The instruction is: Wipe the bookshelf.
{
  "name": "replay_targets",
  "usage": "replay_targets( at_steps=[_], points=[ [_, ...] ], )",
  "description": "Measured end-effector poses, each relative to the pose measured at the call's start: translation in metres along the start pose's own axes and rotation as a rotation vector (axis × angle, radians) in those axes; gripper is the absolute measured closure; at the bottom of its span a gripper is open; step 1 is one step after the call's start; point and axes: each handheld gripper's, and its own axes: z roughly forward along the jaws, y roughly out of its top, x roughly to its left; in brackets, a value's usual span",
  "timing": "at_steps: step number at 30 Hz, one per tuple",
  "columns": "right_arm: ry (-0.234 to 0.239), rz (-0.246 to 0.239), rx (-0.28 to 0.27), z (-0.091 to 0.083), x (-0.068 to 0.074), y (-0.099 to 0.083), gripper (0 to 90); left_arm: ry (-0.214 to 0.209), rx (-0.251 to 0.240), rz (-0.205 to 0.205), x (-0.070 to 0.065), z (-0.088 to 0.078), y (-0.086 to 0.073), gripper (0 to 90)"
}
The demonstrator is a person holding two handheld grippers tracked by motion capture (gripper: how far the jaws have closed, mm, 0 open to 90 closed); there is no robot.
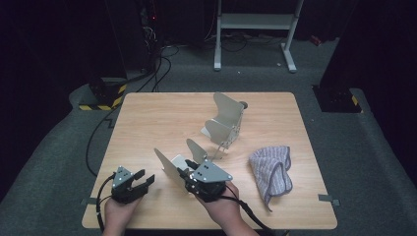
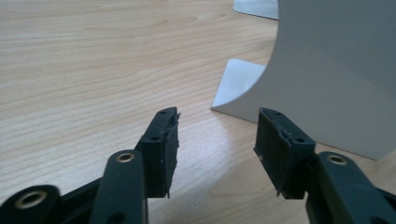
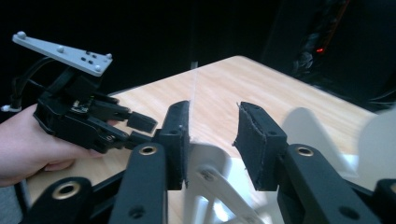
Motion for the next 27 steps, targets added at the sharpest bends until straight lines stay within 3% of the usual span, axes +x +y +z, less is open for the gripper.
replay_targets(
  at_steps=[4, 5, 10, 13, 14, 17, 20, 27],
  points=[
    [-0.078, 0.024, 0.002, -0.016, -0.016, -0.014, 62.5, 0.035, 0.000, 0.007, -0.001, 0.007, 0.008, 52.5],
    [-0.078, 0.024, 0.002, -0.016, -0.016, -0.014, 62.5, 0.041, 0.003, 0.008, -0.001, 0.010, 0.010, 52.5],
    [-0.157, 0.049, 0.068, -0.015, -0.041, -0.040, 61.3, 0.061, 0.003, 0.012, 0.000, 0.029, 0.026, 52.9],
    [-0.202, 0.068, 0.106, -0.011, -0.056, -0.053, 60.9, 0.048, 0.003, 0.010, 0.000, 0.042, 0.034, 52.7],
    [-0.242, 0.084, 0.124, -0.007, -0.068, -0.059, 60.5, 0.034, 0.010, 0.008, 0.000, 0.046, 0.036, 52.7],
    [-0.281, 0.108, 0.138, -0.003, -0.081, -0.064, 60.5, -0.025, 0.009, -0.012, -0.001, 0.052, 0.036, 53.4],
    [-0.324, 0.140, 0.156, 0.003, -0.096, -0.066, 60.2, -0.049, 0.006, -0.025, -0.002, 0.049, 0.033, 57.3],
    [-0.400, 0.148, 0.172, 0.016, -0.114, -0.061, 58.2, -0.067, 0.005, 0.008, -0.015, 0.032, 0.019, 57.5]
  ],
)
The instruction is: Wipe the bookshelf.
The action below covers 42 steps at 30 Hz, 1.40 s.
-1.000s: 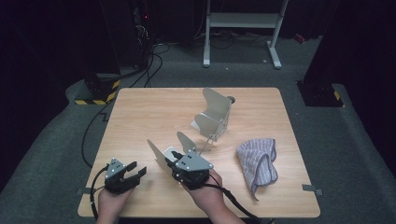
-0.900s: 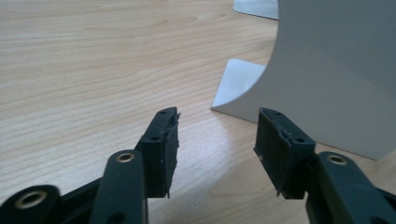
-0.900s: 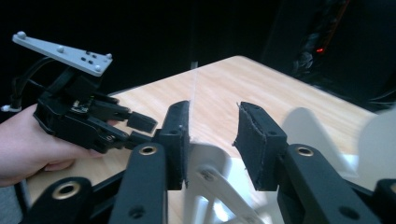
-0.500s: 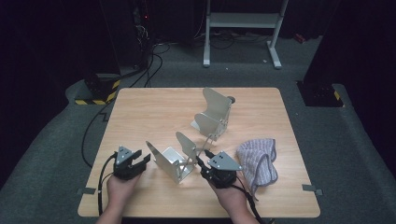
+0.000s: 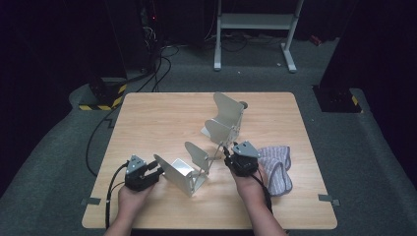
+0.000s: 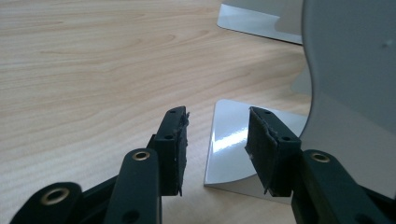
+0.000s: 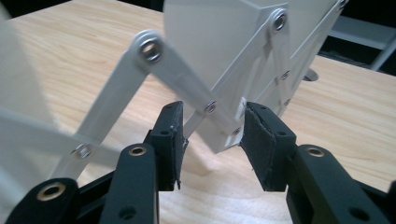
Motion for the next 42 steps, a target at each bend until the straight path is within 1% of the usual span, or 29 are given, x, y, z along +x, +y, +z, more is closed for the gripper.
replay_targets(
  at_steps=[1, 3, 4, 5, 7, 8, 10, 12, 13, 15, 16, 17, 18, 19, 20, 23, 25, 26, 27, 28, 32, 33, 36, 39, 41, 42],
  points=[
    [-0.001, 0.002, 0.002, 0.001, -0.001, 0.001, 58.2, -0.002, -0.001, 0.008, -0.004, -0.003, -0.003, 57.5],
    [-0.027, 0.004, 0.002, 0.003, -0.005, 0.004, 58.6, -0.011, 0.000, 0.003, -0.009, -0.005, -0.008, 57.1],
    [-0.037, 0.014, 0.000, 0.004, -0.008, 0.005, 58.9, -0.010, 0.003, 0.010, -0.012, -0.007, -0.011, 56.6],
    [-0.055, 0.022, 0.005, 0.006, -0.011, 0.006, 58.9, -0.009, 0.004, 0.014, -0.014, -0.007, -0.012, 56.6],
    [-0.068, 0.031, 0.019, 0.012, -0.015, 0.007, 58.9, -0.021, 0.007, 0.023, -0.018, -0.008, -0.014, 55.7],
    [-0.061, 0.040, 0.028, 0.016, -0.017, 0.007, 58.9, -0.024, 0.008, 0.026, -0.019, -0.008, -0.014, 55.1],
    [-0.063, 0.038, 0.039, 0.021, -0.016, 0.009, 59.1, -0.027, 0.005, 0.024, -0.020, -0.009, -0.014, 54.8],
    [-0.061, 0.038, 0.046, 0.026, -0.014, 0.010, 59.3, -0.007, 0.002, 0.010, -0.017, -0.009, -0.014, 53.3],
    [-0.061, 0.038, 0.046, 0.028, -0.014, 0.010, 59.1, 0.011, -0.002, -0.005, -0.015, -0.007, -0.014, 53.4],
    [-0.057, 0.043, 0.051, 0.031, -0.014, 0.011, 59.0, 0.018, 0.011, -0.011, -0.011, -0.001, -0.014, 53.3],
    [-0.058, 0.043, 0.056, 0.033, -0.014, 0.011, 59.1, 0.002, 0.025, -0.016, -0.010, 0.003, -0.014, 52.5],
    [-0.051, 0.048, 0.059, 0.034, -0.014, 0.011, 59.1, -0.013, 0.034, -0.006, -0.011, 0.005, -0.014, 51.2],
    [-0.042, 0.054, 0.060, 0.036, -0.014, 0.012, 59.5, -0.018, 0.034, 0.009, -0.014, 0.005, -0.014, 50.9],
    [-0.038, 0.054, 0.065, 0.038, -0.014, 0.012, 60.5, -0.019, 0.032, 0.020, -0.016, 0.004, -0.014, 53.5],
    [-0.033, 0.053, 0.074, 0.040, -0.012, 0.013, 61.9, -0.027, 0.034, 0.025, -0.017, 0.003, -0.015, 53.7],
    [-0.027, 0.049, 0.081, 0.047, -0.009, 0.017, 62.6, -0.034, 0.038, 0.029, -0.020, -0.001, -0.018, 54.2],
    [-0.017, 0.047, 0.084, 0.053, -0.006, 0.021, 62.5, -0.043, 0.045, 0.028, -0.022, -0.003, -0.020, 54.6],
    [-0.012, 0.045, 0.085, 0.056, -0.004, 0.023, 62.5, -0.041, 0.049, 0.037, -0.023, -0.004, -0.021, 54.2],
    [0.002, 0.032, 0.084, 0.063, 0.003, 0.027, 62.5, -0.040, 0.047, 0.040, -0.024, -0.006, -0.022, 54.0],
    [0.002, 0.032, 0.084, 0.063, 0.003, 0.027, 62.5, -0.038, 0.047, 0.046, -0.024, -0.008, -0.023, 54.0],
    [0.037, 0.004, 0.085, 0.079, 0.020, 0.038, 63.1, -0.036, 0.048, 0.053, -0.027, -0.016, -0.027, 53.4],
    [0.047, -0.011, 0.082, 0.083, 0.025, 0.041, 63.1, -0.035, 0.046, 0.055, -0.027, -0.019, -0.028, 53.3],
    [0.088, -0.025, 0.077, 0.095, 0.037, 0.049, 62.6, -0.030, 0.044, 0.050, -0.028, -0.027, -0.032, 52.8],
    [0.121, -0.054, 0.071, 0.105, 0.050, 0.056, 62.0, -0.025, 0.045, 0.054, -0.029, -0.033, -0.036, 52.5],
    [0.132, -0.051, 0.064, 0.107, 0.055, 0.058, 59.4, -0.024, 0.048, 0.055, -0.029, -0.035, -0.038, 52.4],
    [0.136, -0.047, 0.063, 0.106, 0.056, 0.058, 57.8, -0.020, 0.050, 0.063, -0.028, -0.036, -0.039, 52.5]
  ],
)
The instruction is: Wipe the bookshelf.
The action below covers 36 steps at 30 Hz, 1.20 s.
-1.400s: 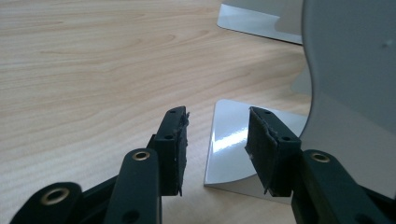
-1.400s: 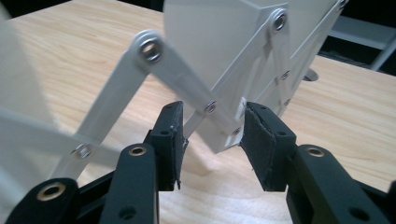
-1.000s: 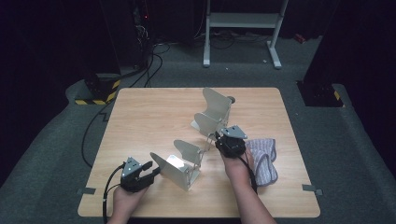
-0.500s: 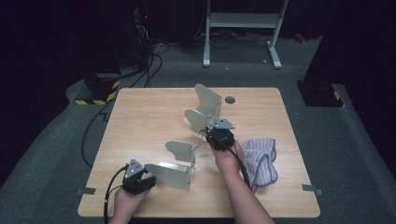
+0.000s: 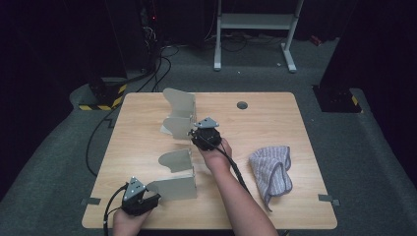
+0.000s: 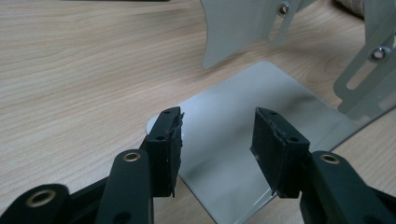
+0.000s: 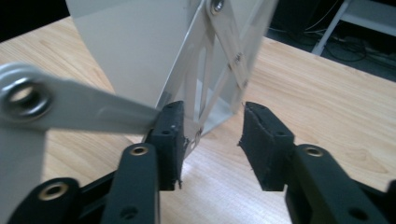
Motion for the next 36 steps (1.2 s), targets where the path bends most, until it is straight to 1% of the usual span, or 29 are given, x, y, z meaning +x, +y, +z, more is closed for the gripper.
replay_targets(
  at_steps=[1, 3, 4, 6, 9, 11, 14, 16, 17, 19, 20, 22, 23, 24, 26, 27, 28, 29, 32, 33, 36],
  points=[
    [-0.001, 0.004, 0.001, -0.003, 0.000, -0.001, 57.2, 0.001, 0.000, 0.001, 0.001, -0.001, -0.001, 52.5],
    [-0.007, -0.010, 0.007, -0.013, -0.002, -0.006, 56.3, 0.004, -0.009, 0.002, 0.003, -0.005, -0.001, 52.2],
    [-0.010, -0.010, -0.003, -0.023, -0.005, -0.010, 56.3, 0.003, -0.011, 0.003, 0.004, -0.006, -0.002, 51.9],
    [-0.006, 0.007, -0.014, -0.040, -0.009, -0.018, 55.7, -0.009, -0.022, 0.001, 0.007, -0.012, -0.003, 51.6],
    [0.003, 0.005, -0.034, -0.069, -0.013, -0.035, 55.0, -0.012, -0.028, 0.008, 0.008, -0.020, -0.007, 51.1],
    [0.006, 0.004, -0.042, -0.086, -0.013, -0.047, 54.7, -0.019, -0.034, 0.007, 0.008, -0.024, -0.009, 51.7],
    [0.015, 0.017, -0.051, -0.107, -0.009, -0.065, 53.9, -0.031, -0.028, 0.011, 0.005, -0.029, -0.014, 52.2],
    [0.022, 0.005, -0.056, -0.118, -0.003, -0.077, 53.3, -0.033, -0.022, 0.022, 0.004, -0.030, -0.016, 51.9],
    [0.026, 0.001, -0.059, -0.122, -0.001, -0.083, 53.1, -0.036, -0.022, 0.020, 0.003, -0.032, -0.017, 51.8],
    [0.032, -0.011, -0.054, -0.129, 0.004, -0.094, 52.7, -0.052, -0.036, 0.005, 0.002, -0.035, -0.019, 52.0],
    [0.034, -0.016, -0.052, -0.131, 0.006, -0.099, 52.7, -0.057, -0.047, 0.009, 0.001, -0.037, -0.020, 53.7],
    [0.040, -0.003, -0.056, -0.135, 0.008, -0.111, 52.9, -0.072, -0.049, 0.024, -0.002, -0.039, -0.021, 55.2],
    [0.045, 0.004, -0.049, -0.137, 0.009, -0.115, 52.7, -0.085, -0.055, 0.028, -0.005, -0.039, -0.020, 55.6],
    [0.052, -0.011, -0.032, -0.137, 0.010, -0.118, 52.7, -0.091, -0.059, 0.031, -0.006, -0.038, -0.019, 55.8],
    [0.049, -0.016, -0.027, -0.137, 0.010, -0.120, 52.8, -0.104, -0.066, 0.035, -0.011, -0.035, -0.017, 56.9],
    [0.053, -0.008, -0.027, -0.138, 0.010, -0.121, 52.8, -0.114, -0.065, 0.036, -0.013, -0.032, -0.015, 58.1],
    [0.054, -0.009, -0.028, -0.138, 0.010, -0.121, 52.7, -0.126, -0.065, 0.042, -0.015, -0.031, -0.014, 61.3],
    [0.052, -0.016, -0.027, -0.139, 0.011, -0.121, 52.6, -0.129, -0.071, 0.043, -0.018, -0.029, -0.013, 65.7],
    [0.051, -0.025, -0.024, -0.141, 0.011, -0.123, 52.5, -0.137, -0.070, 0.050, -0.023, -0.022, -0.010, 74.2],
    [0.049, -0.026, -0.023, -0.142, 0.011, -0.124, 52.5, -0.138, -0.073, 0.055, -0.025, -0.020, -0.009, 73.7],
    [0.044, -0.015, -0.023, -0.145, 0.009, -0.127, 52.5, -0.151, -0.066, 0.093, -0.032, -0.014, -0.005, 76.1]
  ],
)
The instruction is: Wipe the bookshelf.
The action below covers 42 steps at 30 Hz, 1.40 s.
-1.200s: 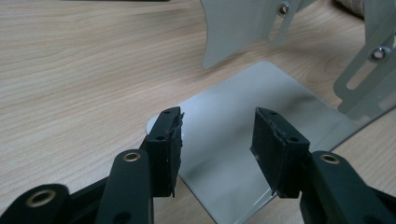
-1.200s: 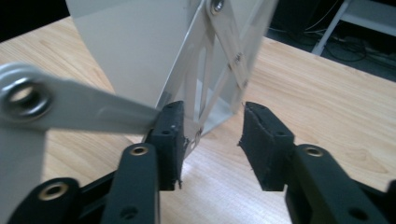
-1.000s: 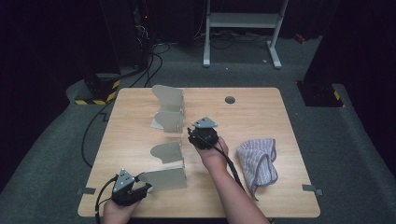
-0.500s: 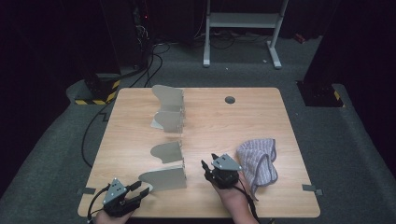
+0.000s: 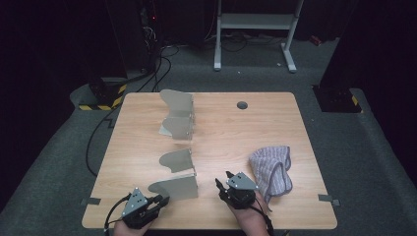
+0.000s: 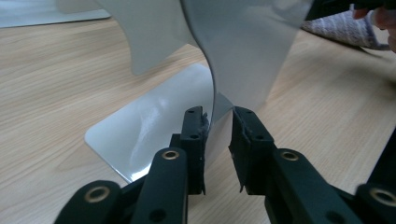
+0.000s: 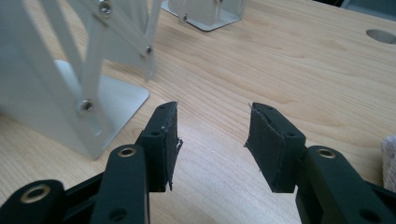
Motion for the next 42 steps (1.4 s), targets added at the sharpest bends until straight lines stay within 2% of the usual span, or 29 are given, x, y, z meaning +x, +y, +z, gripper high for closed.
replay_targets(
  at_steps=[6, 8, 12, 16, 20, 23, 26, 29, 30, 32, 34, 36, 38, 40, 42],
  points=[
    [-0.010, -0.002, -0.005, -0.008, 0.003, -0.003, 52.4, -0.008, 0.013, 0.063, -0.017, 0.027, 0.014, 80.9],
    [-0.014, 0.001, -0.004, -0.010, 0.003, -0.005, 52.4, -0.025, 0.016, 0.058, -0.021, 0.039, 0.021, 81.8],
    [-0.023, 0.008, -0.005, -0.014, 0.001, -0.008, 52.4, -0.042, 0.017, 0.076, -0.031, 0.066, 0.034, 84.0],
    [-0.030, 0.023, -0.010, -0.017, -0.003, -0.009, 52.4, -0.036, 0.005, 0.076, -0.037, 0.088, 0.045, 85.0],
    [-0.033, 0.030, -0.018, -0.019, -0.005, -0.008, 52.3, -0.033, -0.007, 0.077, -0.042, 0.103, 0.051, 86.1],
    [-0.028, 0.032, -0.018, -0.018, -0.004, -0.008, 51.9, -0.032, -0.016, 0.070, -0.043, 0.107, 0.053, 86.1],
    [-0.020, 0.032, -0.016, -0.016, -0.003, -0.008, 50.7, -0.042, -0.022, 0.057, -0.040, 0.099, 0.049, 74.2],
    [-0.007, 0.039, -0.012, -0.013, -0.001, -0.008, 47.1, -0.040, -0.025, 0.035, -0.032, 0.080, 0.041, 63.6],
    [-0.004, 0.042, -0.010, -0.012, 0.000, -0.008, 44.9, -0.031, -0.027, 0.036, -0.029, 0.072, 0.037, 61.6],
    [-0.014, 0.050, -0.008, -0.009, 0.003, -0.008, 33.6, -0.003, -0.032, 0.036, -0.020, 0.057, 0.030, 57.8],
    [-0.025, 0.063, 0.014, -0.003, 0.007, -0.008, 23.6, 0.032, -0.042, 0.023, -0.008, 0.042, 0.025, 55.9],
    [-0.039, 0.080, 0.037, 0.004, 0.010, -0.009, 16.1, 0.062, -0.062, -0.008, 0.005, 0.029, 0.021, 55.3],
    [-0.036, 0.110, 0.061, 0.011, 0.011, -0.011, 14.0, 0.101, -0.077, -0.013, 0.015, 0.017, 0.015, 55.3],
    [-0.038, 0.120, 0.064, 0.014, 0.014, -0.010, 13.6, 0.136, -0.068, -0.006, 0.021, 0.011, 0.011, 55.7],
    [-0.048, 0.122, 0.056, 0.016, 0.016, -0.008, 13.3, 0.132, -0.072, -0.040, 0.026, 0.007, 0.009, 55.8]
  ],
)
